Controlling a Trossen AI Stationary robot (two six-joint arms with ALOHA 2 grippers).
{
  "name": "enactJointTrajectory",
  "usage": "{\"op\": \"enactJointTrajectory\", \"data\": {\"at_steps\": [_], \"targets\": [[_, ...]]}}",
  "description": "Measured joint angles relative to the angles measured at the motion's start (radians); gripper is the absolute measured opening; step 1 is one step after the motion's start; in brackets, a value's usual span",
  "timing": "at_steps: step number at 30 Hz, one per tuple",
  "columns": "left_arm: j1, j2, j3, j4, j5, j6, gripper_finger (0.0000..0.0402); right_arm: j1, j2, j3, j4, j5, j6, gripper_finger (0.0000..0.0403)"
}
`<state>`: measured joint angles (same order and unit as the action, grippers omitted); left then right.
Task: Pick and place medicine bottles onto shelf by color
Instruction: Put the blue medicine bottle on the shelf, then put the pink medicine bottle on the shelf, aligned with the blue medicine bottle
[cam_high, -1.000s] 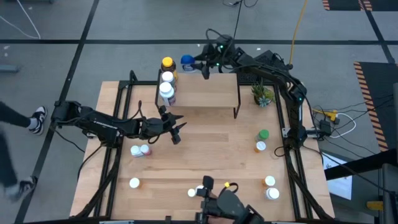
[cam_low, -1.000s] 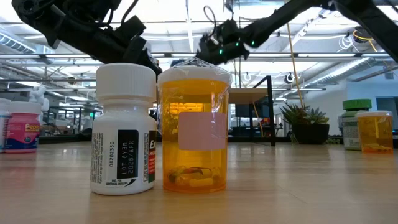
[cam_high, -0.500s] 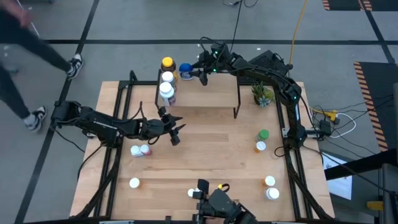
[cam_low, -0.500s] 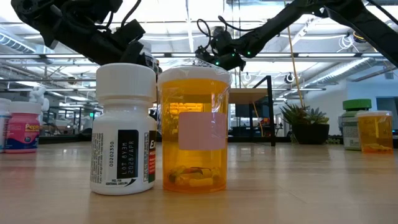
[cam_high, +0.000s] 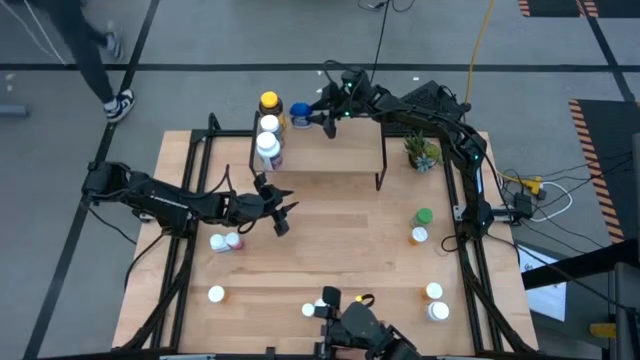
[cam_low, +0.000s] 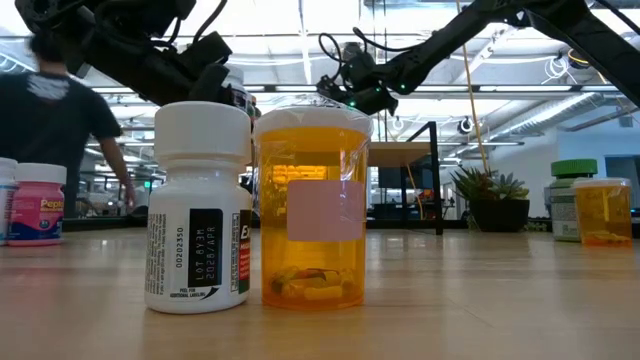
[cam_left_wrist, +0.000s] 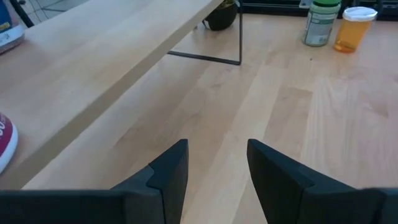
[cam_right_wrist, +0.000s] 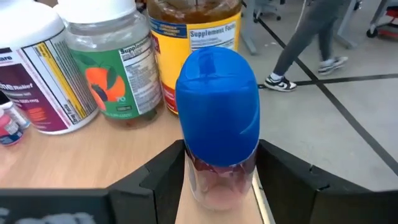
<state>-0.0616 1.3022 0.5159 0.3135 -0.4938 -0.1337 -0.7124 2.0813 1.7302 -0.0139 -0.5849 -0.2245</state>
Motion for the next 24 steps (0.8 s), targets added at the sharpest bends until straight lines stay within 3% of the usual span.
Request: {"op": "enactJointTrajectory", "data": {"at_steps": [16, 24], "targets": [[0.0, 0.0, 0.0, -0.005, 0.0, -0.011, 0.0168, 0.003, -0.01, -0.001, -0.014, 0.004, -0.027, 0.0188], [0.0, 0.0, 0.0, -0.005, 0.002, -0.008, 0.0168, 0.006, -0.029, -0.002, -0.009, 0.006, -0.027, 0.025]]}}
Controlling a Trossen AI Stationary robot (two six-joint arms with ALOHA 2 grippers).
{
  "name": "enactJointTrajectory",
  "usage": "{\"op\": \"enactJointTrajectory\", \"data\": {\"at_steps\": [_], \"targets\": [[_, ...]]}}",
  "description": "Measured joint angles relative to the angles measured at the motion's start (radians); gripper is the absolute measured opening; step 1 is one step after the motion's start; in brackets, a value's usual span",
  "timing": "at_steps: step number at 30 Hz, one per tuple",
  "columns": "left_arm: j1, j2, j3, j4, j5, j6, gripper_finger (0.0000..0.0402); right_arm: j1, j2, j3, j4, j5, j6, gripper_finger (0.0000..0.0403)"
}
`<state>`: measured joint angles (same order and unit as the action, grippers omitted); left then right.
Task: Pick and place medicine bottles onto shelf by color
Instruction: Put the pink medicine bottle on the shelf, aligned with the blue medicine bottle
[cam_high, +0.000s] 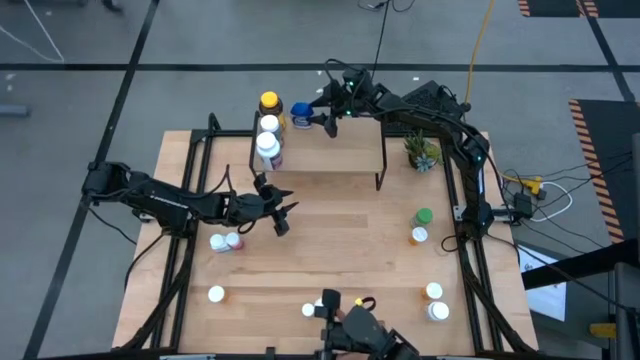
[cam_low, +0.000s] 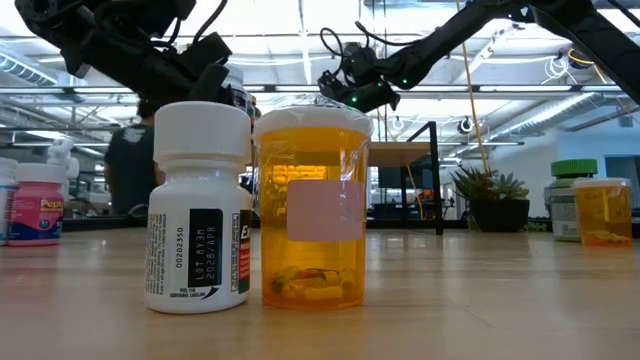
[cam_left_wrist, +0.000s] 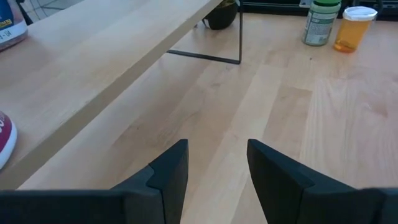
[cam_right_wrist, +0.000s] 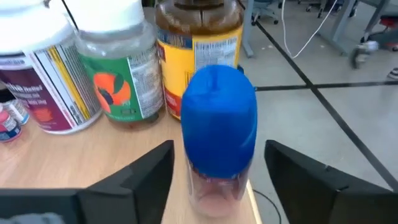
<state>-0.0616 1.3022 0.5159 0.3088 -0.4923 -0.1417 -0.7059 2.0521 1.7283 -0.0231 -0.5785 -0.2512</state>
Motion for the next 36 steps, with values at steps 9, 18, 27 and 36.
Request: {"op": "enactJointTrajectory", "data": {"at_steps": [9, 18, 27, 36], "targets": [[-0.001, -0.003, 0.0, 0.0, 0.022, 0.003, 0.0168, 0.002, -0.05, 0.0, -0.028, 0.001, 0.0, 0.0296], [-0.075, -0.105, 0.0, -0.053, 0.05, 0.098, 0.0168, 0.101, -0.196, 0.0, -0.198, 0.113, -0.137, 0.0297], [-0.231, -0.194, 0.0, -0.058, 0.044, 0.257, 0.019, 0.316, -0.355, -0.143, -0.282, 0.144, -0.161, 0.0297], [-0.336, -0.136, 0.003, -0.081, 0.042, 0.159, 0.0269, 0.586, -0.524, -0.532, 0.032, 0.316, -0.098, 0.0297]]}}
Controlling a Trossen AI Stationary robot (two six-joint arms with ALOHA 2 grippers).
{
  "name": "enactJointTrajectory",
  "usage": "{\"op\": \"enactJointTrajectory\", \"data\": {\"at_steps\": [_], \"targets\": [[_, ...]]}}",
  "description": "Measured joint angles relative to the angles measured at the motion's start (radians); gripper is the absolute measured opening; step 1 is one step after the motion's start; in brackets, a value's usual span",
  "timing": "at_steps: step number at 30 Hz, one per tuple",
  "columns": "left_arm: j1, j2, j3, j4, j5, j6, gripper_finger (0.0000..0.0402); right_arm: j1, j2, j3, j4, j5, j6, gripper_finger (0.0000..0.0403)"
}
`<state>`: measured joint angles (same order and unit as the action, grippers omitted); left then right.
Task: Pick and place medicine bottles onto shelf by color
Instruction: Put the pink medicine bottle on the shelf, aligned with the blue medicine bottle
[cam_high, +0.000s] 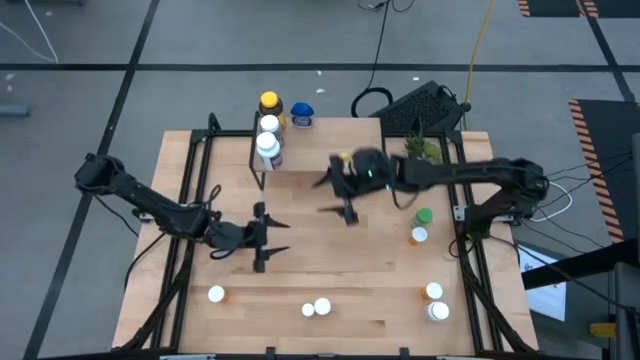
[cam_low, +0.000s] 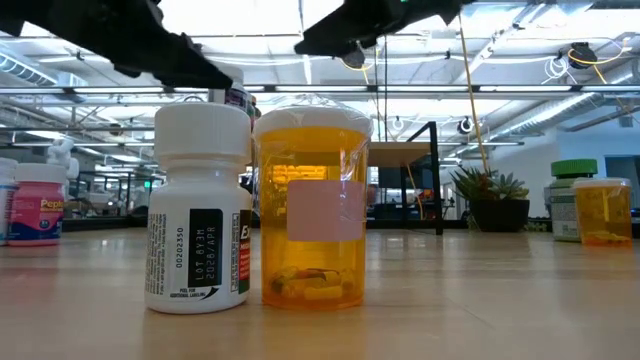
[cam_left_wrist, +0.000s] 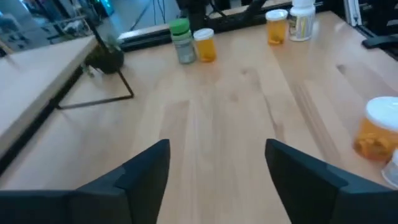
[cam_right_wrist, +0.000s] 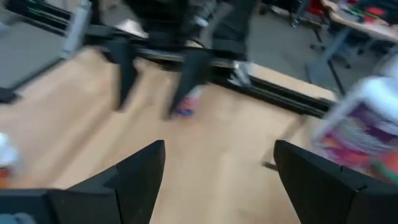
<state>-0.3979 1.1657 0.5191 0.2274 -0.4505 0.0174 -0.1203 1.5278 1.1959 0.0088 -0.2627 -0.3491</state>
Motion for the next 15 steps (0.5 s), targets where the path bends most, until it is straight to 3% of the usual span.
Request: {"op": "enactJointTrajectory", "data": {"at_steps": [2, 8, 10, 15], "targets": [[-0.011, -0.002, 0.02, -0.08, -0.012, -0.056, 0.028, 0.043, -0.021, -0.076, 0.074, 0.0, 0.042, 0.0297], [-0.06, -0.021, 0.146, -0.524, -0.031, -0.326, 0.0287, 0.139, -0.034, -0.282, 0.281, 0.0, 0.128, 0.0297], [-0.07, -0.02, 0.152, -0.53, -0.037, -0.337, 0.0287, 0.163, -0.034, -0.333, 0.343, 0.001, 0.132, 0.0297], [-0.066, -0.02, 0.126, -0.365, 0.0, -0.207, 0.0287, 0.224, -0.033, -0.391, 0.396, 0.003, 0.168, 0.0297]]}}
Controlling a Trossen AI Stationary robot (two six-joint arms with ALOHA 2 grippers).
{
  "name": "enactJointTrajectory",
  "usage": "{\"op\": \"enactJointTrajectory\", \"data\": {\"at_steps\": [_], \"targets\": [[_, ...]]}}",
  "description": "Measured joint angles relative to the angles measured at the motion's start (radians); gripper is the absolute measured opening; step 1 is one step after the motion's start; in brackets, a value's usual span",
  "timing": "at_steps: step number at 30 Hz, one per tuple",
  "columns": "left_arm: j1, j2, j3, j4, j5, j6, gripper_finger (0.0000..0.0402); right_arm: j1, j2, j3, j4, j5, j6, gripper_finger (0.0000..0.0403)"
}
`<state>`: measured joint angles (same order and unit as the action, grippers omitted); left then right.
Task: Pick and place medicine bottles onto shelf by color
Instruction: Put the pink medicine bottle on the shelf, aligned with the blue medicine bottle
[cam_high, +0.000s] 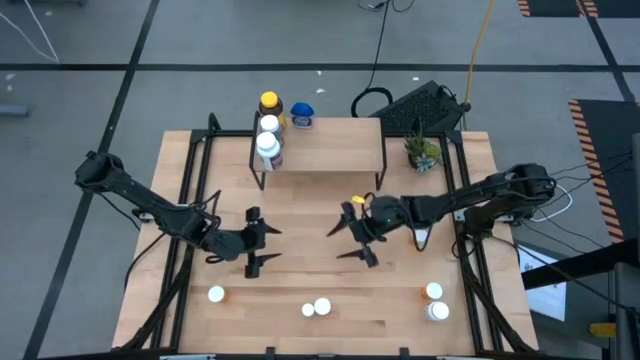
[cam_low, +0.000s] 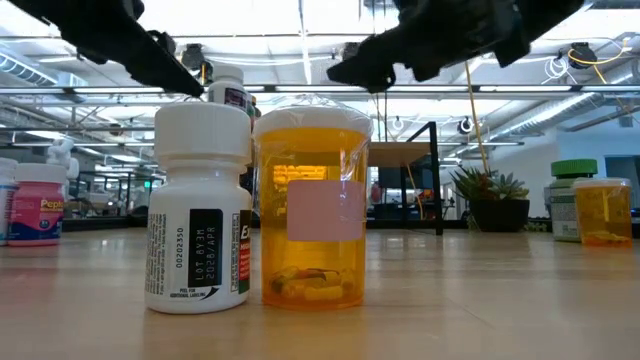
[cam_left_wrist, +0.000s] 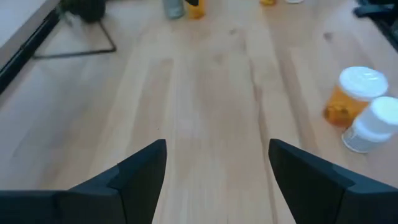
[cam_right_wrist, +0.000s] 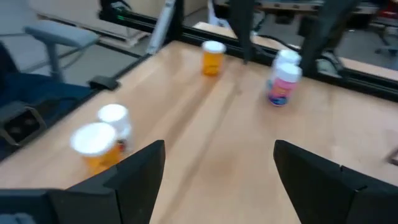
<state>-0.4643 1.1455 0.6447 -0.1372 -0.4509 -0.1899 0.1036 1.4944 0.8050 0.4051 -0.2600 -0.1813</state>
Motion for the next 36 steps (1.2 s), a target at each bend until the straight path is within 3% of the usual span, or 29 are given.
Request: {"op": "enactJointTrajectory", "data": {"at_steps": [6, 11, 15, 20, 26, 36], "targets": [[-0.001, -0.001, 0.001, 0.01, 0.001, 0.018, 0.0287, 0.059, 0.006, 0.0, 0.045, 0.107, 0.016, 0.0297], [-0.016, -0.017, 0.001, -0.206, -0.047, -0.223, 0.0287, 0.069, 0.006, 0.0, 0.077, 0.267, 0.09, 0.0297], [-0.026, -0.028, 0.0, -0.431, 0.01, -0.493, 0.0287, 0.08, 0.021, 0.0, 0.092, 0.263, 0.146, 0.0297], [-0.044, -0.028, 0.0, -0.613, 0.043, -0.704, 0.0287, 0.107, 0.088, 0.001, 0.198, 0.288, 0.159, 0.0297], [-0.049, -0.028, 0.0, -0.741, 0.078, -0.813, 0.0287, 0.115, 0.189, 0.001, 0.317, 0.285, 0.169, 0.0297], [-0.032, -0.028, 0.0, -0.887, 0.129, -0.898, 0.028, 0.112, 0.212, 0.001, 0.327, 0.285, 0.158, 0.0297]]}}
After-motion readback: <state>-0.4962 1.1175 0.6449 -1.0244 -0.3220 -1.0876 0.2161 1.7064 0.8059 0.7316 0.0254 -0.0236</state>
